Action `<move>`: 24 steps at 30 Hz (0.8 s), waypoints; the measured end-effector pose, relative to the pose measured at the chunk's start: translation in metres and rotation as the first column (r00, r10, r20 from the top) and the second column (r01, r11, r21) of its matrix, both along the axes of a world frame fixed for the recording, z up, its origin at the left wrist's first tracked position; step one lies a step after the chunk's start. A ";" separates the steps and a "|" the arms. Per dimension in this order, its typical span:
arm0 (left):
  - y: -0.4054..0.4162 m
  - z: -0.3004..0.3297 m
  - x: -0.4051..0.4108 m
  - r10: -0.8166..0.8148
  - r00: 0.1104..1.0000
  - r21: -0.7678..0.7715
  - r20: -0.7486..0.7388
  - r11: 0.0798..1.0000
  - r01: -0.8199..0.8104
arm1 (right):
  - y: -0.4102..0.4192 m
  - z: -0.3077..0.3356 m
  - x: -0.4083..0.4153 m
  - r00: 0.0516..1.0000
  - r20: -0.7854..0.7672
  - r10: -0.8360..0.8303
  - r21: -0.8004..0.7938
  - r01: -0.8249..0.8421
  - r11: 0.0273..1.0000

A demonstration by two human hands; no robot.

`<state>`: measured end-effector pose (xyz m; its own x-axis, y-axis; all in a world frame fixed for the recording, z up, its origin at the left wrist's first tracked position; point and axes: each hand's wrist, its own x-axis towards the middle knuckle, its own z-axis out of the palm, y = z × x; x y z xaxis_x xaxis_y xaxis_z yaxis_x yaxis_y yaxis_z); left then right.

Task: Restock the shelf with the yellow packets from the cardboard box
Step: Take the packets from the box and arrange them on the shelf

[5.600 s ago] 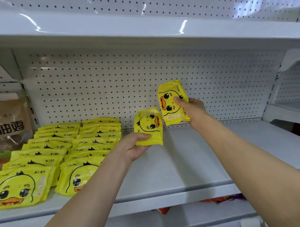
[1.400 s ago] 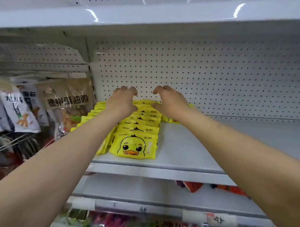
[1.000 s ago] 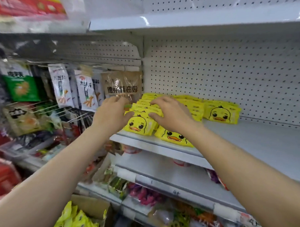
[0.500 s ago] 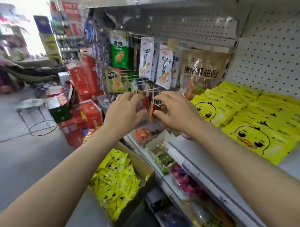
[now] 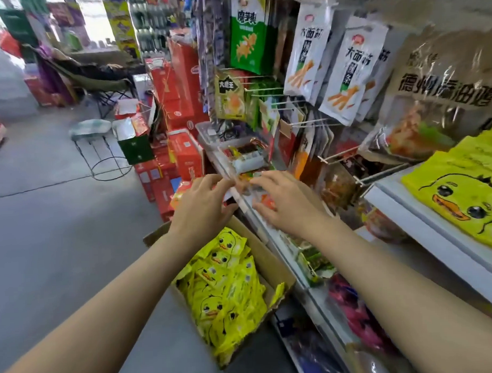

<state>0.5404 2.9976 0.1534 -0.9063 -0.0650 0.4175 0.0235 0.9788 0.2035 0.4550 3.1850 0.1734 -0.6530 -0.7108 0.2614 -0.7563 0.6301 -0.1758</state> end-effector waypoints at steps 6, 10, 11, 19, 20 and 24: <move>-0.043 -0.082 -0.061 -0.049 0.983 0.039 0.176 0.998 0.043 | -0.044 -0.083 -0.060 0.987 0.148 -0.056 0.088 0.043 0.995; -0.067 -0.148 -0.090 -0.031 0.944 0.065 0.328 0.998 0.010 | -0.069 -0.158 -0.094 0.941 0.318 -0.113 0.127 0.076 0.989; -0.073 -0.167 -0.095 -0.029 0.930 0.073 0.367 0.997 0.002 | -0.075 -0.180 -0.100 0.925 0.357 -0.130 0.136 0.086 0.987; -0.107 -0.320 -0.084 -0.015 0.703 0.172 0.711 0.973 -0.153 | -0.102 -0.329 -0.091 0.693 0.646 -0.320 0.392 0.059 0.918; -0.108 -0.334 -0.080 -0.024 0.666 0.190 0.746 0.965 -0.178 | -0.103 -0.341 -0.087 0.679 0.647 -0.347 0.434 0.046 0.900; -0.107 -0.377 -0.065 -0.076 0.543 0.249 0.836 0.935 -0.253 | -0.103 -0.387 -0.073 0.605 0.675 -0.422 0.517 0.021 0.856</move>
